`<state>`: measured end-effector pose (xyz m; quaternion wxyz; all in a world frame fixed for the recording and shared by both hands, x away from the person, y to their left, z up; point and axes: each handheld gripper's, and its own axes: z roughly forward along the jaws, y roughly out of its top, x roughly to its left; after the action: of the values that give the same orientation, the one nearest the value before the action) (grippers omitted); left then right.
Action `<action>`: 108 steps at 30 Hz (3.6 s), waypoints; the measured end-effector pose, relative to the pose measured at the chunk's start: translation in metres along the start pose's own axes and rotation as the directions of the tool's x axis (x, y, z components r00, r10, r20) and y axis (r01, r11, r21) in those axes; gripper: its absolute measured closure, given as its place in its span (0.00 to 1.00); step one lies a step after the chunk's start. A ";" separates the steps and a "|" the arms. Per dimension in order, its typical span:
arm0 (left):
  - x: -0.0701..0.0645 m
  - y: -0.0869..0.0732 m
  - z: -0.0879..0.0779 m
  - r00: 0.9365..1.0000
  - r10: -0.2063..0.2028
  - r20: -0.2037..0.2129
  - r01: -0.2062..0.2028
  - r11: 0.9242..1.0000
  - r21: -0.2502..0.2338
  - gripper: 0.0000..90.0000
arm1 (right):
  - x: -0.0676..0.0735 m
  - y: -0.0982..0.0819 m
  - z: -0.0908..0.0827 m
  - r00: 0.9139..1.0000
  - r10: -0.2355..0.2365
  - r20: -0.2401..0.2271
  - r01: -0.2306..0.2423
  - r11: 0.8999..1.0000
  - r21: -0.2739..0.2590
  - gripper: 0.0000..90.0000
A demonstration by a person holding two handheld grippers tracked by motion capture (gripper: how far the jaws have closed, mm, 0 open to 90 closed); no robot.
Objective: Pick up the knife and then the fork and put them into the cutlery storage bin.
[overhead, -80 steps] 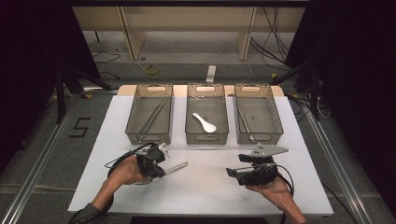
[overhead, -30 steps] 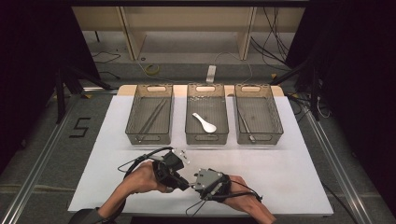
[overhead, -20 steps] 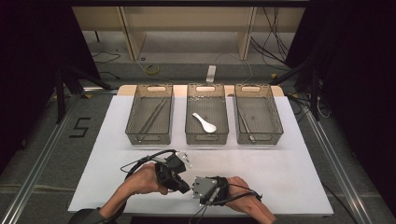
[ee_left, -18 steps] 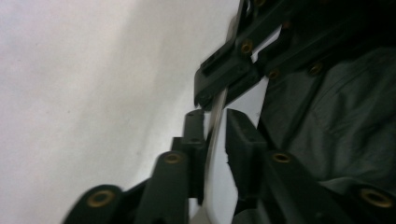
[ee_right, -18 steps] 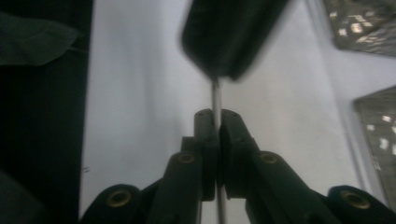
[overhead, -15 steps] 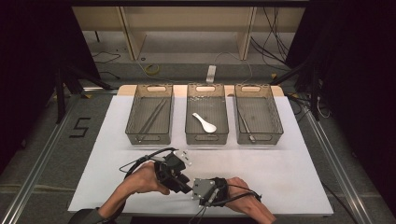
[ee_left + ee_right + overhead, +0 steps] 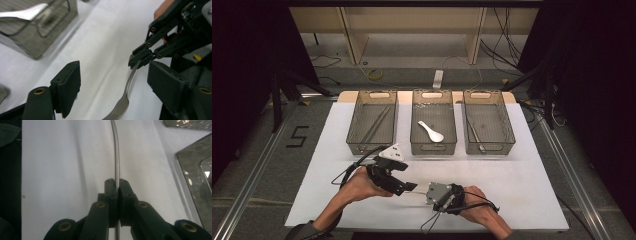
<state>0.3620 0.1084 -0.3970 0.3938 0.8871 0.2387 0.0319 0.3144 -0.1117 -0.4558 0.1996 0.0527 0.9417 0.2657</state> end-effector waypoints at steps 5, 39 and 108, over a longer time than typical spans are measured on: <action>0.004 -0.003 -0.007 0.999 -0.016 -0.030 0.014 0.998 -0.067 0.25 | -0.006 -0.005 -0.001 1.000 0.030 0.009 -0.030 1.000 0.003 0.97; 0.026 -0.045 -0.035 0.957 -0.192 -0.217 0.117 0.941 -0.319 0.18 | -0.065 -0.052 -0.043 0.910 0.401 0.110 -0.389 0.914 -0.113 0.97; 0.026 -0.054 -0.041 0.951 -0.209 -0.228 0.106 0.912 -0.396 0.18 | -0.233 -0.117 -0.022 0.423 0.859 0.287 -0.881 0.465 -0.092 0.96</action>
<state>0.3539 0.1790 -0.4105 0.5234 0.7594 0.3499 0.1639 0.5193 -0.2699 -0.4187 0.1688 0.5770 0.7465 0.2852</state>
